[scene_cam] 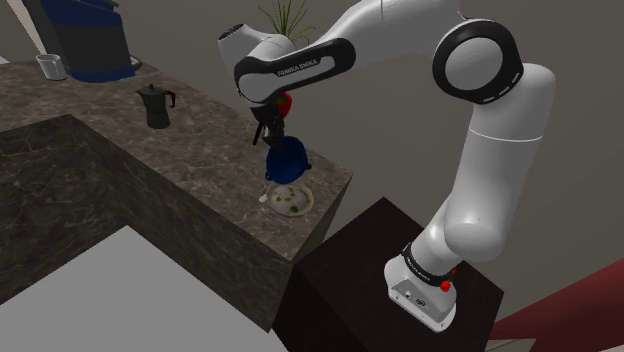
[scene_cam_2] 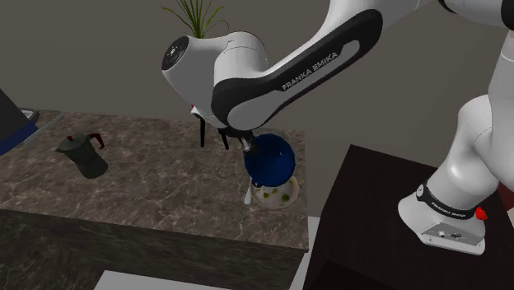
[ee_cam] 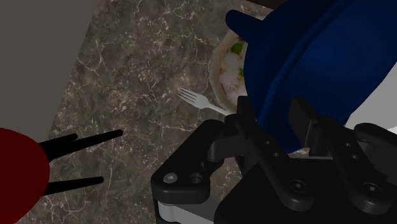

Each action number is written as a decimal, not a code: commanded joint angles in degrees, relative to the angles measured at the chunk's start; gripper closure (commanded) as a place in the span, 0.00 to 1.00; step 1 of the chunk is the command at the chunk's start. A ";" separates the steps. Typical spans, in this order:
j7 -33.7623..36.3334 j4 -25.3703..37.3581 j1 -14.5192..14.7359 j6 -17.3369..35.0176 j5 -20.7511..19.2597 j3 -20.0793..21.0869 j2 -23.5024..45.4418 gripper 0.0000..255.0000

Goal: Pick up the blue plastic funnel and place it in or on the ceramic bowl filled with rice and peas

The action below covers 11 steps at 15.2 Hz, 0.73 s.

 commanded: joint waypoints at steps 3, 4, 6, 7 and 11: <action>0.73 -1.35 -0.08 2.50 -0.38 -0.14 1.23 1.00; 0.93 -1.60 -0.08 3.09 -0.48 -0.17 1.60 1.00; 1.33 -2.08 -0.08 4.25 -0.68 -0.24 2.36 1.00; 1.53 -2.29 -0.07 4.83 -0.79 -0.28 2.76 1.00; 2.32 -3.03 -0.05 7.10 -1.24 -0.45 4.44 1.00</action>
